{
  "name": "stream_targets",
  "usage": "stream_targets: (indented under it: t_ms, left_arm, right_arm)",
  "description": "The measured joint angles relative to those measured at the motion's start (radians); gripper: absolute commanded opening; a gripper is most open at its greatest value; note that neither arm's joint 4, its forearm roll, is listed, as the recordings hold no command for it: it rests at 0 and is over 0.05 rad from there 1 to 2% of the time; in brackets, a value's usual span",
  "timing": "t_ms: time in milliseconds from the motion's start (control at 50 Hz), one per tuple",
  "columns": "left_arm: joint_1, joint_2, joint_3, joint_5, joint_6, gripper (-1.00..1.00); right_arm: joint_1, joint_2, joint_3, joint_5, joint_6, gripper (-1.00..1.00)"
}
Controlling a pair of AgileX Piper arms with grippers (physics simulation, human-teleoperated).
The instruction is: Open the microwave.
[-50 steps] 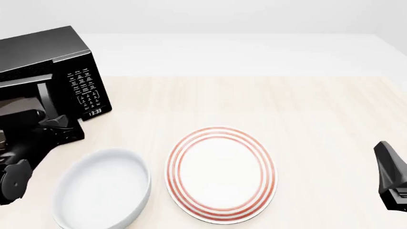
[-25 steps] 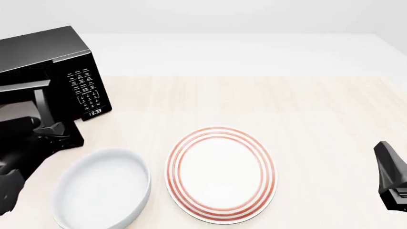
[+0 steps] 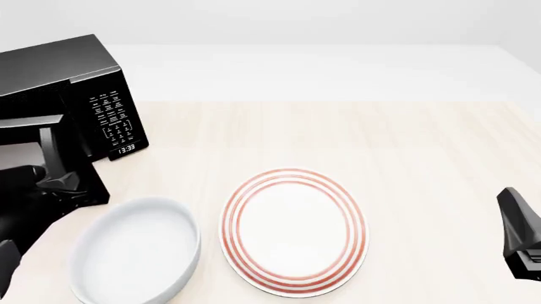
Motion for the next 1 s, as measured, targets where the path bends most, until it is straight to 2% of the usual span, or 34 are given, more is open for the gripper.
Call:
stream_targets:
  t_ms: [380,1000]
  left_arm:
    - [0.005,-0.076,0.05,0.035,0.013,-1.0]
    - [0.03,-0.181,0.141,0.033,0.009,-1.0]
  right_arm:
    - [0.0,0.0,0.0,0.0,0.0,1.0]
    - [0.0,0.0,0.0,0.0,0.0,1.0]
